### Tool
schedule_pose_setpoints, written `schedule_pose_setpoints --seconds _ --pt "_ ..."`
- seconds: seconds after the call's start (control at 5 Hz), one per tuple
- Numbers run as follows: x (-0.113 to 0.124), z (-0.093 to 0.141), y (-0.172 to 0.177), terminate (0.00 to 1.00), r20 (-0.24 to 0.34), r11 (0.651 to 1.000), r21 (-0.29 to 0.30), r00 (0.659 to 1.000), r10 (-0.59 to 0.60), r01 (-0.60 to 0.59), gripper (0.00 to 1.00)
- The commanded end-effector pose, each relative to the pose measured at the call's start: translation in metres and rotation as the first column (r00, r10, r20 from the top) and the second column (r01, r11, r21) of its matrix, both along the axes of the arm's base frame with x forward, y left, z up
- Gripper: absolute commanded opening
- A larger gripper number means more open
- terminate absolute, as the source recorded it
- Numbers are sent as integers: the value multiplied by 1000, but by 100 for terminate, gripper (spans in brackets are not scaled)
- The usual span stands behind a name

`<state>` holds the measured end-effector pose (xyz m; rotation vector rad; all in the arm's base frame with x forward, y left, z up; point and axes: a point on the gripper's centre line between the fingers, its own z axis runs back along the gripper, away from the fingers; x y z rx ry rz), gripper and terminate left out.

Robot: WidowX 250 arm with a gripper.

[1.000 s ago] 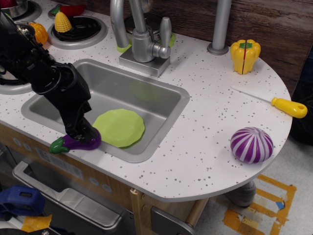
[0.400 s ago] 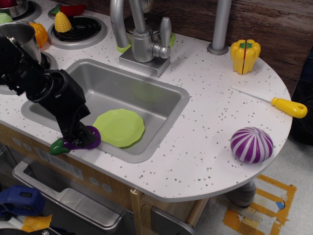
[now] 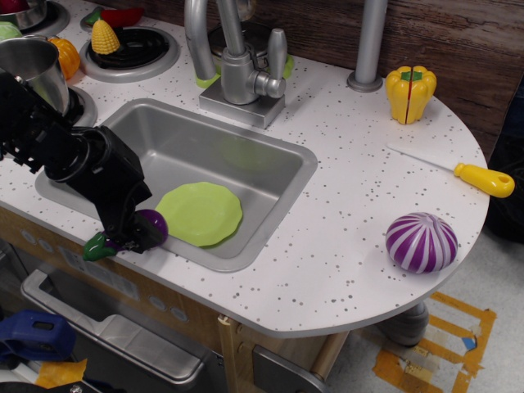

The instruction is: Put eggplant on plate

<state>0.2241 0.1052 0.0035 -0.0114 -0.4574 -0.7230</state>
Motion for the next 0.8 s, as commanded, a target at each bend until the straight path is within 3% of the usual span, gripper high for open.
schedule_pose_setpoints --seconds 0.0,0.2,0.4,0.6 --pt "2 -3 6 0 24 1000 -16 1000 20 -20 100" --pt "3 -7 9 0 26 999 -33 999 32 -31 100" --pt "3 -4 8 0 14 999 -24 999 33 -33 0" --pt "17 23 12 0 14 999 47 1000 1 -2 0"
